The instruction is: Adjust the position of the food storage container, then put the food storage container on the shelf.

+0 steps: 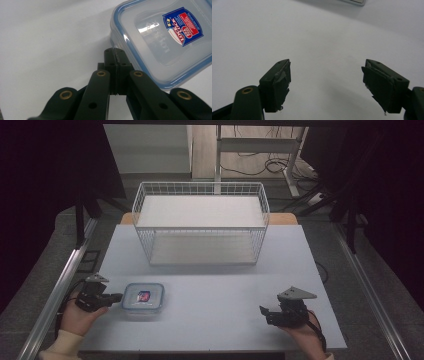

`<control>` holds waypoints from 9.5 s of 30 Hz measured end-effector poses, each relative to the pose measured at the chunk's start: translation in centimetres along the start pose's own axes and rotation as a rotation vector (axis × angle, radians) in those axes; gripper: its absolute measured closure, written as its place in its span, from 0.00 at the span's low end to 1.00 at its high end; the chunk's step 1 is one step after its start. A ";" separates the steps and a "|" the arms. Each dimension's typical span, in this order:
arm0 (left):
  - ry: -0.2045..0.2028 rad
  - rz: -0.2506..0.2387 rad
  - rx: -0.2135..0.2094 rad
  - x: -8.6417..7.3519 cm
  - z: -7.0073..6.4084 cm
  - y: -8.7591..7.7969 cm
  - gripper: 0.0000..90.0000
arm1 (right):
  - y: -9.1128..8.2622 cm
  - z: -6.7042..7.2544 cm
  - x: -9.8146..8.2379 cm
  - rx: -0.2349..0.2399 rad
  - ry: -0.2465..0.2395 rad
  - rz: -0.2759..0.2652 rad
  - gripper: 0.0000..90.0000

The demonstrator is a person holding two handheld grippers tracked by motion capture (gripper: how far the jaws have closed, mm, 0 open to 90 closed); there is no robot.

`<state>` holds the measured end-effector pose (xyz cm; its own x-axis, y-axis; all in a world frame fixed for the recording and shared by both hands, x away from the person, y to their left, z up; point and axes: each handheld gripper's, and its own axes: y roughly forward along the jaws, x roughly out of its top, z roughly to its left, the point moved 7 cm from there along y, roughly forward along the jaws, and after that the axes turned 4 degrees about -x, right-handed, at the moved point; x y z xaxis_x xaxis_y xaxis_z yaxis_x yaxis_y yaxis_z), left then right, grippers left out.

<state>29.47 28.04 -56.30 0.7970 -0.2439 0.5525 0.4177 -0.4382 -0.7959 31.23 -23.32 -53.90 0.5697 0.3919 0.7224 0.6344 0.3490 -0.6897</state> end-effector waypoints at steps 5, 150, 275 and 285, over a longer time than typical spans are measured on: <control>0.003 0.001 -0.016 0.0 -0.5 0.1 1.00 | 0.0 0.2 0.0 0.000 -0.003 -0.002 0.25; -0.011 -0.084 -0.369 8.2 -14.5 6.3 0.13 | 2.7 7.1 3.9 0.267 0.121 0.037 0.21; -0.161 -0.178 -0.580 11.1 -14.9 4.5 0.57 | 3.9 8.8 10.8 0.521 0.365 0.017 0.56; -0.119 -0.246 -0.567 14.6 -14.9 2.0 0.57 | 2.4 8.0 14.9 0.503 0.313 -0.047 0.56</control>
<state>35.42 10.70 -46.14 0.7638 0.0064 0.6454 0.3251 -0.8677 -0.3762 37.05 -9.85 -45.19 0.7224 0.1237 0.6804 0.3804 0.7505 -0.5404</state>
